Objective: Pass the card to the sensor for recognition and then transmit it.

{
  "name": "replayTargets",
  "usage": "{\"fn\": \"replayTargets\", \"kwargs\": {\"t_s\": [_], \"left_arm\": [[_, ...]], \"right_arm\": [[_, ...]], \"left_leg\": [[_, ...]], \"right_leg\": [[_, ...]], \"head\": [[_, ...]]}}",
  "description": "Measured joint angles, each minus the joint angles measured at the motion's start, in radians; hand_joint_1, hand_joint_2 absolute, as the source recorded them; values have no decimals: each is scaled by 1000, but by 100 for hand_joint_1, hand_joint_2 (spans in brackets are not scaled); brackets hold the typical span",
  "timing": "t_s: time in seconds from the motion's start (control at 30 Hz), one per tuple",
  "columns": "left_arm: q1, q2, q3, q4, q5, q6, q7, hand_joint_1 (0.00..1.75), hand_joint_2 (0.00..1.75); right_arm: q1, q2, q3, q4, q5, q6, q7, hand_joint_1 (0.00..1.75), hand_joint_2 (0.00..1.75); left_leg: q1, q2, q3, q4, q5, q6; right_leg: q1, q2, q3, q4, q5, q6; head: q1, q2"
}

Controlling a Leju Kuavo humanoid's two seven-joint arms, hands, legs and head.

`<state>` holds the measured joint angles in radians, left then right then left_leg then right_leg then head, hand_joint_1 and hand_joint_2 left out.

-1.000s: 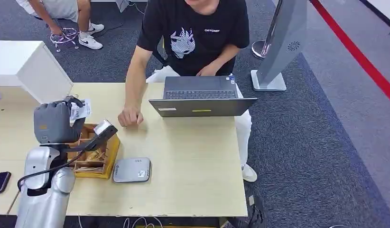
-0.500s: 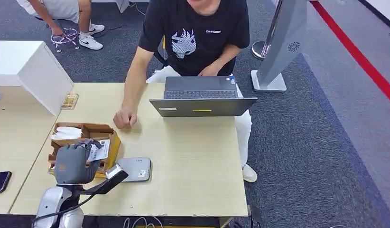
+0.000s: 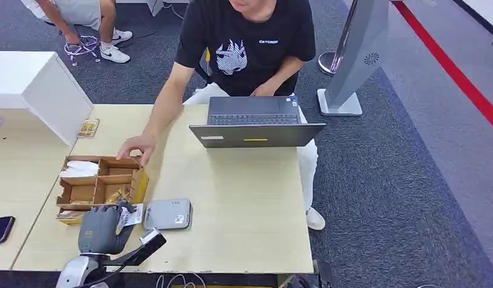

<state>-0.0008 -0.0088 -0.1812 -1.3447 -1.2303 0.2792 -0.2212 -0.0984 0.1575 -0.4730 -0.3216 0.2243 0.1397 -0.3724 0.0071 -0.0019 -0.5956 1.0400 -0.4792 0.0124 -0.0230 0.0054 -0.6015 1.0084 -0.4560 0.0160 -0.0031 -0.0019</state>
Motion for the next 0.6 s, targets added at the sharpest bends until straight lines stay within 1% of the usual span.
{"fn": "replayTargets", "kwargs": {"t_s": [0.07, 0.23, 0.37, 0.6], "left_arm": [[0, 0, 3, 7, -24, -9, 9, 175, 175], [-1, 0, 13, 21, -47, -8, 18, 175, 175], [2, -1, 19, 21, -55, -7, 19, 175, 175], [-6, -11, 21, 27, -82, 4, 16, 175, 175]], "right_arm": [[1, 0, 0, -2, 13, 29, -40, 0, 175], [3, 2, -9, -2, -32, 61, -71, 0, 175], [-2, 10, -40, -2, -83, 62, -67, 0, 175], [-17, 21, -77, -2, -95, 58, -48, 0, 175]], "left_leg": [[0, 0, 0, 0, 0, 0], [0, 0, 0, 0, 0, 0], [0, 0, 0, 0, 0, 0], [0, 0, 0, 0, 0, 0]], "right_leg": [[0, 0, 0, 0, 0, 0], [0, 0, 0, 0, 0, 0], [0, 0, 0, 0, 0, 0], [0, -1, 0, 0, 0, 0]], "head": [[0, 0], [0, 0], [0, 0], [0, 0]]}}
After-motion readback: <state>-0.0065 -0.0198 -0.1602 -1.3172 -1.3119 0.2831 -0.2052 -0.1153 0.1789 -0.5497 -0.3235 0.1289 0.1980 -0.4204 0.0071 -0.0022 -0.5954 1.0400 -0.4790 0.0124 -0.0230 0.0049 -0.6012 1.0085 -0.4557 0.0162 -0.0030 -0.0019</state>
